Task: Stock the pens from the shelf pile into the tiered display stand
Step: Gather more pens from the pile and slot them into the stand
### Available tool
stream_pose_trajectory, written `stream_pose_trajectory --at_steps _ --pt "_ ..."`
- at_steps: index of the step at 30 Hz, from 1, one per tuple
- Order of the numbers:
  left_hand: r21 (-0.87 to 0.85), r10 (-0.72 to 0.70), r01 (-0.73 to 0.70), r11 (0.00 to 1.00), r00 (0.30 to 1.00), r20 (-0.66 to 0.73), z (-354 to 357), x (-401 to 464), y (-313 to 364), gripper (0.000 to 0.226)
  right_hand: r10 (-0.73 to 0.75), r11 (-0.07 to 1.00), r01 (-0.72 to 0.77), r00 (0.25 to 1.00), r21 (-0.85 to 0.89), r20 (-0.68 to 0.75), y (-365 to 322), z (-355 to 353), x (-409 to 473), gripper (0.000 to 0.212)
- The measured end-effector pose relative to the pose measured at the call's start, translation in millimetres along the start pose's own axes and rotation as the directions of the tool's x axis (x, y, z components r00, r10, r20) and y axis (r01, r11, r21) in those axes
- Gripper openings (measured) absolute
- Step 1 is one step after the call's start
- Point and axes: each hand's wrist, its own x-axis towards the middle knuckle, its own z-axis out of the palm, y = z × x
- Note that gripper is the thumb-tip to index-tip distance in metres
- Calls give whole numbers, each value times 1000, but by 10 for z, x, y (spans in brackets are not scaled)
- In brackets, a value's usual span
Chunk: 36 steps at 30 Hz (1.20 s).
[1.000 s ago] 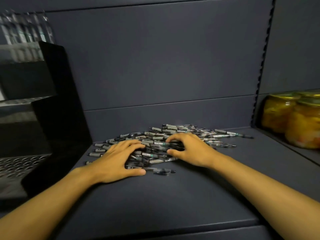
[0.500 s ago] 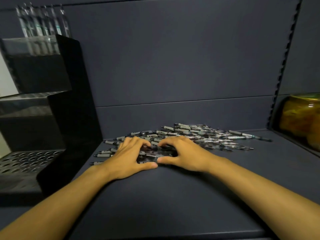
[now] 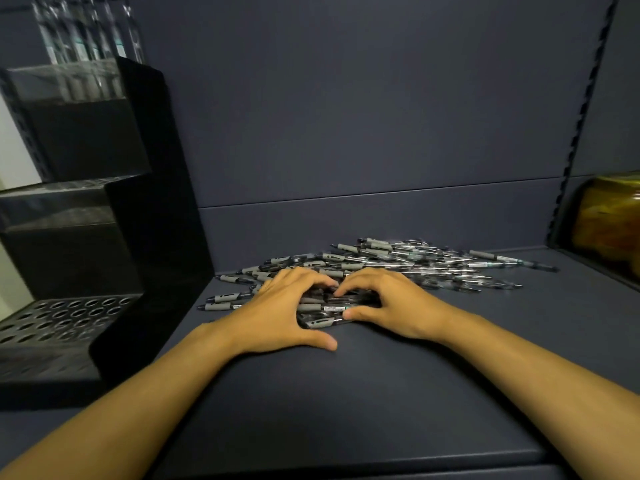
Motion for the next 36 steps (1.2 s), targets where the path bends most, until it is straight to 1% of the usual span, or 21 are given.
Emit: stream_pose_trajectory --at_steps 3,5,9,11,13,15,17,18,22,23,25,27,30,33,36 --pt "80 -26 22 997 998 50 -115 -68 -112 96 15 1000 -15 1000 4 -3 7 -12 -15 34" --pt "80 -77 72 994 995 57 -167 -120 -205 99 27 1000 -26 1000 10 -3 26 -11 -24 33" --pt "-7 -135 135 991 990 44 -107 -151 -261 82 26 999 -25 1000 30 -13 18 11 -39 32" --pt "4 -146 146 989 989 36 -60 -105 -202 78 25 997 -23 999 69 -34 16 16 -48 27" --pt "60 -147 145 988 989 28 -25 -55 -116 79 30 992 -22 997 121 -64 32 2 -62 21" --pt "126 -146 142 982 989 19 -2 -14 -55 71 39 988 -25 995 153 -89 48 -24 -77 16" --pt "166 -148 145 976 989 9 1 14 -25 66 34 990 -20 995 141 -94 51 -39 -80 14" --pt "182 -154 150 972 988 9 -1 23 -15 67 25 992 -13 996 127 -91 54 -34 -77 13" --pt "249 -153 142 958 988 25 -3 21 70 86 22 992 -9 995 124 -101 49 -18 -71 11" --pt "254 -137 128 959 990 18 7 21 98 85 22 992 -8 994 124 -107 48 -20 -67 11" --pt "245 -108 106 964 994 -6 38 26 142 76 12 992 3 993 123 -122 37 -23 -56 11" --pt "237 -106 106 966 994 -9 56 50 164 71 12 990 7 991 138 -136 30 -18 -49 11" --pt "228 -122 115 967 992 17 67 61 186 74 63 983 -31 983 183 -175 31 4 -38 13" --pt "247 -101 92 965 995 23 49 69 202 76 120 963 -60 969 264 -217 30 14 -36 22" --pt "246 -85 74 966 996 33 12 81 220 75 100 940 -28 975 339 -198 21 24 -56 15"
